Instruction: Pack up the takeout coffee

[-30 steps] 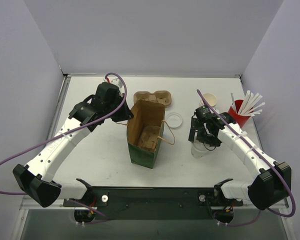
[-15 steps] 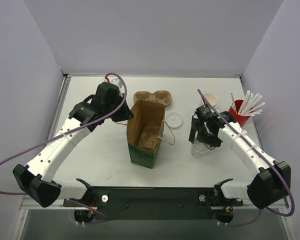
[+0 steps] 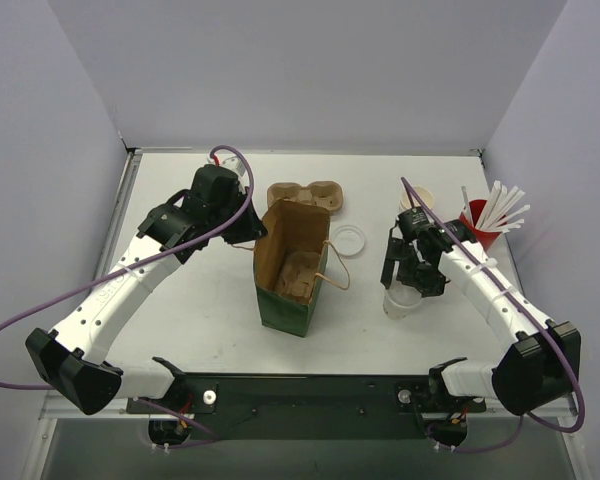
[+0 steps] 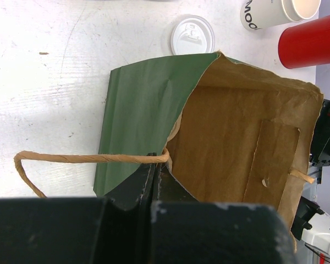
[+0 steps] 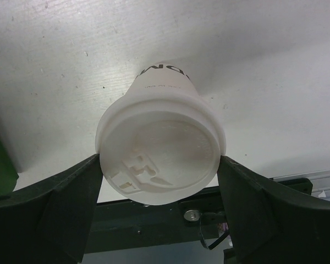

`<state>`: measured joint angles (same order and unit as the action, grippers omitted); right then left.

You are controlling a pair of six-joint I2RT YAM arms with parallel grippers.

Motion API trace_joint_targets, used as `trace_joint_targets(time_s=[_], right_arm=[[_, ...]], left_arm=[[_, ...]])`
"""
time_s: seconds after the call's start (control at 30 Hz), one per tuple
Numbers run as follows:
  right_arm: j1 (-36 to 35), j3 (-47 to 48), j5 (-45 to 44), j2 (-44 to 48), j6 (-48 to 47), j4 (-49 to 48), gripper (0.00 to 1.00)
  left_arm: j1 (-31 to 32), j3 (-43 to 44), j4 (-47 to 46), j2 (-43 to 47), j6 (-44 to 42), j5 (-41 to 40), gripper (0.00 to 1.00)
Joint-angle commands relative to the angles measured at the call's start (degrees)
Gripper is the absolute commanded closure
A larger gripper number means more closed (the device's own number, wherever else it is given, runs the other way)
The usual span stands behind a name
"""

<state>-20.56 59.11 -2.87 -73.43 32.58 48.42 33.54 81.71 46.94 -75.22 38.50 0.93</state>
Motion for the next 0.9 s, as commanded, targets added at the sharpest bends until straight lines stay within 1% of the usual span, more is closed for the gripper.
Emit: trace_joint_targets(time_s=[0.0,0.23,0.37,0.63,0.87], right_arm=[[1.48,2.06,1.99,-1.1,-1.29,3.61,0.23],[2.8,4.26,4.37,-2.59,-2.78,5.54,0.23],[3.07,5.13,4.81,-3.04,-3.13,6.33,0.21],[3.24,5.4,5.6,-3.04,-3.66,6.86,0.18],[3.24,4.79,5.6,-2.95,-3.84,6.95,0.18]], left_arm=[[-0.4,1.78,-1.59,0.51,0.0,0.39,1.0],[-0.4,1.96,-1.67,0.25,0.0,0.48,1.0],[-0.41,1.87,-1.67,0.25,0.0,0.3,1.0],[-0.41,1.96,-1.59,0.25,0.0,0.39,1.0],[-0.49,1.96,-1.59,0.25,0.17,0.48,1.0]])
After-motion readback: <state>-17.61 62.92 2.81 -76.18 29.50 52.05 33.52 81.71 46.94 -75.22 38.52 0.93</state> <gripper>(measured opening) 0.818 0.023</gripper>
